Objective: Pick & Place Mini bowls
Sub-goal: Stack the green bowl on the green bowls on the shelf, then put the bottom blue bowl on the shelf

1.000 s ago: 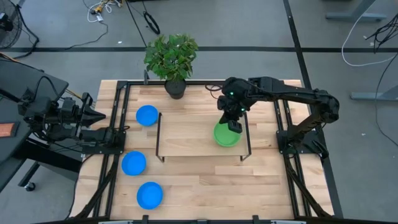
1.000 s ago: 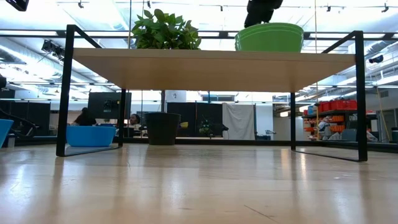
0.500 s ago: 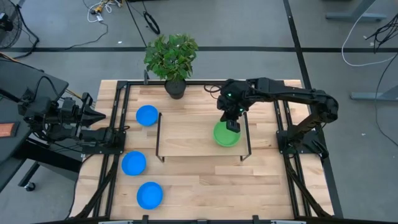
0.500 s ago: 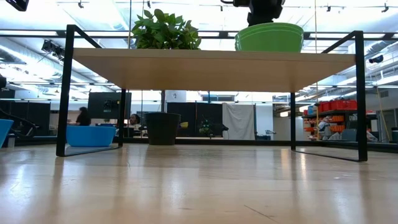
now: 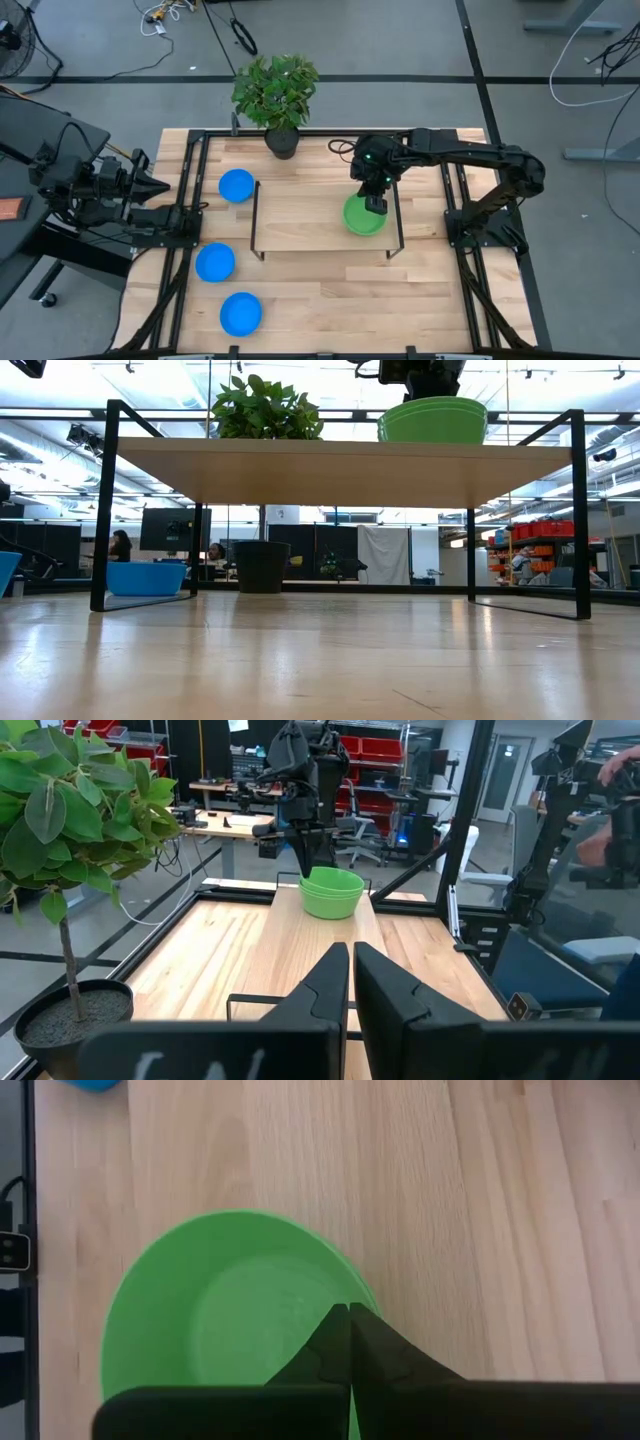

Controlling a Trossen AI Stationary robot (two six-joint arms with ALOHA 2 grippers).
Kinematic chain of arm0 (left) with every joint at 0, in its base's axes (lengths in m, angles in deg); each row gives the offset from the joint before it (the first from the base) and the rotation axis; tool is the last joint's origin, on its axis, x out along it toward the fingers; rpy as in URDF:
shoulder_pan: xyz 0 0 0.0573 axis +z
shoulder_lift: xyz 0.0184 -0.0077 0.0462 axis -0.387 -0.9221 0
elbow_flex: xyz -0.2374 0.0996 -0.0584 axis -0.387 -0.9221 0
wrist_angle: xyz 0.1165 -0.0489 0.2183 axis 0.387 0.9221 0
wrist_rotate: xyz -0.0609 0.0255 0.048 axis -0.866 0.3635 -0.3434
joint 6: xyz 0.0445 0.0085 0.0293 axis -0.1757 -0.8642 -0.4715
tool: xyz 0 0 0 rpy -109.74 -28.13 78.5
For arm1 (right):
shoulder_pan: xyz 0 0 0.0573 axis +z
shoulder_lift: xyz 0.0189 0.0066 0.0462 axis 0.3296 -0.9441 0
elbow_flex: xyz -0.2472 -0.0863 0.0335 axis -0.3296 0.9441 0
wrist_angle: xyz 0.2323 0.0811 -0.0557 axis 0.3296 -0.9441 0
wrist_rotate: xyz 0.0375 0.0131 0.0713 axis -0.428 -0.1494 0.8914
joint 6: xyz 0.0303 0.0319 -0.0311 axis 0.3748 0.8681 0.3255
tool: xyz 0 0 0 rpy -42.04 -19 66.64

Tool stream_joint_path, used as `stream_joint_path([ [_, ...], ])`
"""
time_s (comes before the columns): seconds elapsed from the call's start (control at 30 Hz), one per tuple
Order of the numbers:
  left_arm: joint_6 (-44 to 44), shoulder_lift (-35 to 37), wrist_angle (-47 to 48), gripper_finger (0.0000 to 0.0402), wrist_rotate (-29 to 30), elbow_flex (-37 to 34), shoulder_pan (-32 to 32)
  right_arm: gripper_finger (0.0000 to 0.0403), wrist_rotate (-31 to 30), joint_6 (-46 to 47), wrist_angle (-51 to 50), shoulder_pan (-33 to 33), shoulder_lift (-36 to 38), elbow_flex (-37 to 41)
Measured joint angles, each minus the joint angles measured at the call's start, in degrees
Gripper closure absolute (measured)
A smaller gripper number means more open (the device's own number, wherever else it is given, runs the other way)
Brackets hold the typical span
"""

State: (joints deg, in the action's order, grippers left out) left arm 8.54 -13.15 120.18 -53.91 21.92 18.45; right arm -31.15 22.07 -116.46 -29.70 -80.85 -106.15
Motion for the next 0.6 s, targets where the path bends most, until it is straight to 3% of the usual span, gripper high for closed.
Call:
stream_joint_path([
  [0.6, 0.0, 0.0, 0.0, 0.0378, 0.0, 0.0, 0.0, 0.0403, -0.8, 3.1, 5.0, 0.0, 4.9, 0.0],
])
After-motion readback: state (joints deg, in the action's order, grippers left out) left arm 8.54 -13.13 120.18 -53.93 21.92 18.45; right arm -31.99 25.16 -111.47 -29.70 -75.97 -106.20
